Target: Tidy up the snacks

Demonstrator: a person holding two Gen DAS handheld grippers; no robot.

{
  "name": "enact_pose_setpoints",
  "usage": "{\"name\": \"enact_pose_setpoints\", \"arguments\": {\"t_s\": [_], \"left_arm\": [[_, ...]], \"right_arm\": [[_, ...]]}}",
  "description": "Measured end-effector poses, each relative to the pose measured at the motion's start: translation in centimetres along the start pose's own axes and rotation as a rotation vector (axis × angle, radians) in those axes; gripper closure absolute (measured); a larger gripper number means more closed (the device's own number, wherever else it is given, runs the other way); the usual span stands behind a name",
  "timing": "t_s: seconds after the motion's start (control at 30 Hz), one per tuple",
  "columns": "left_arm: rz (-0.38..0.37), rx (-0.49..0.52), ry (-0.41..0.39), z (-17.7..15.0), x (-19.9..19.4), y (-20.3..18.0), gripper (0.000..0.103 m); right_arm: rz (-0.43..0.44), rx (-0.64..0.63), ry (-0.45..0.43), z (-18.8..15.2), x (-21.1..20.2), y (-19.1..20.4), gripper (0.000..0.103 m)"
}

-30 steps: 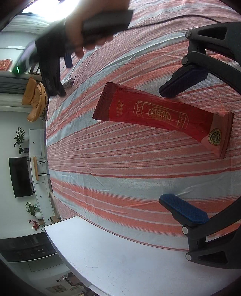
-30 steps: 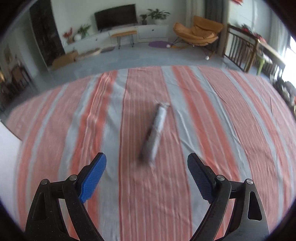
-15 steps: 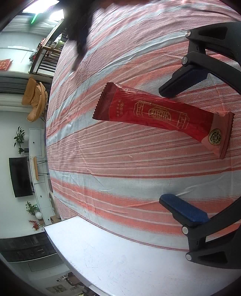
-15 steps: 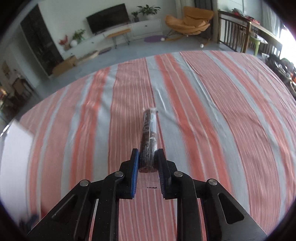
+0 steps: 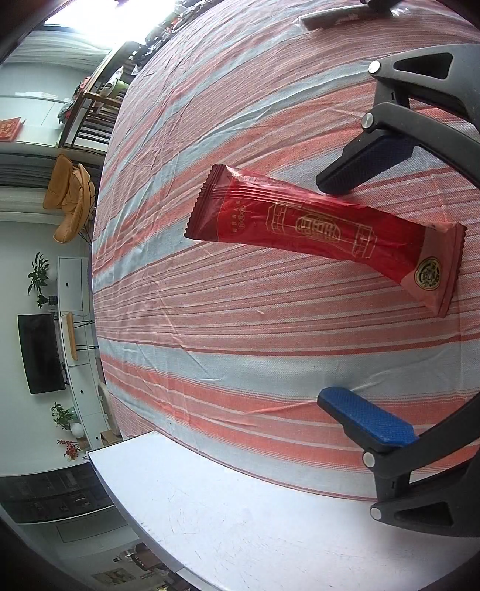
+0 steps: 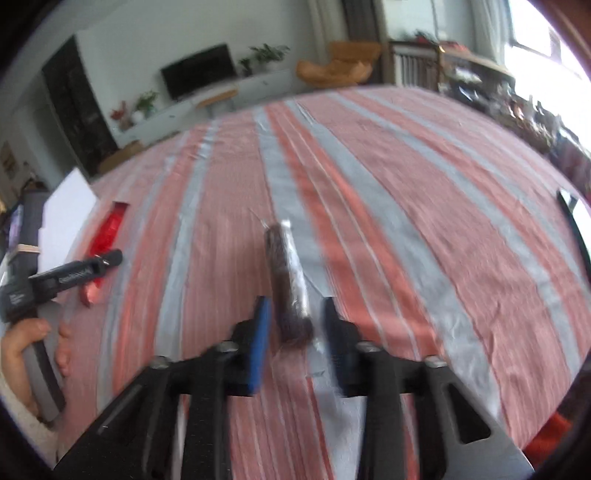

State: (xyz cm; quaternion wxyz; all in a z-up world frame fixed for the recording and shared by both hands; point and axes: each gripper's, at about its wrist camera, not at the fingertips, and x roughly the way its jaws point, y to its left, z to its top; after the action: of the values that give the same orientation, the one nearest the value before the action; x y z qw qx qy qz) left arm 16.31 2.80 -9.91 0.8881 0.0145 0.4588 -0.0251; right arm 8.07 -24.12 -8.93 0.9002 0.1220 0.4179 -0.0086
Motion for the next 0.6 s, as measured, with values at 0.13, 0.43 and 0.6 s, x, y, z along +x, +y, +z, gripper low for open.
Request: {"name": "enact_pose_setpoints", "arguments": {"t_s": [0.13,0.43,0.6], "left_arm": [[0.000,0.000,0.000,0.0,0.0,0.0,0.000],[0.001,0.001,0.000,0.0,0.0,0.0,0.000],[0.001,0.001,0.000,0.0,0.0,0.0,0.000]], "right_arm": [[-0.090,-0.078,0.021,-0.4,0.9,1.3,0.024],[-0.131,-0.156,0.036,-0.7,1.4,2.3,0.015],[-0.131,-0.156,0.037,-0.7,1.4,2.3,0.015]]}}
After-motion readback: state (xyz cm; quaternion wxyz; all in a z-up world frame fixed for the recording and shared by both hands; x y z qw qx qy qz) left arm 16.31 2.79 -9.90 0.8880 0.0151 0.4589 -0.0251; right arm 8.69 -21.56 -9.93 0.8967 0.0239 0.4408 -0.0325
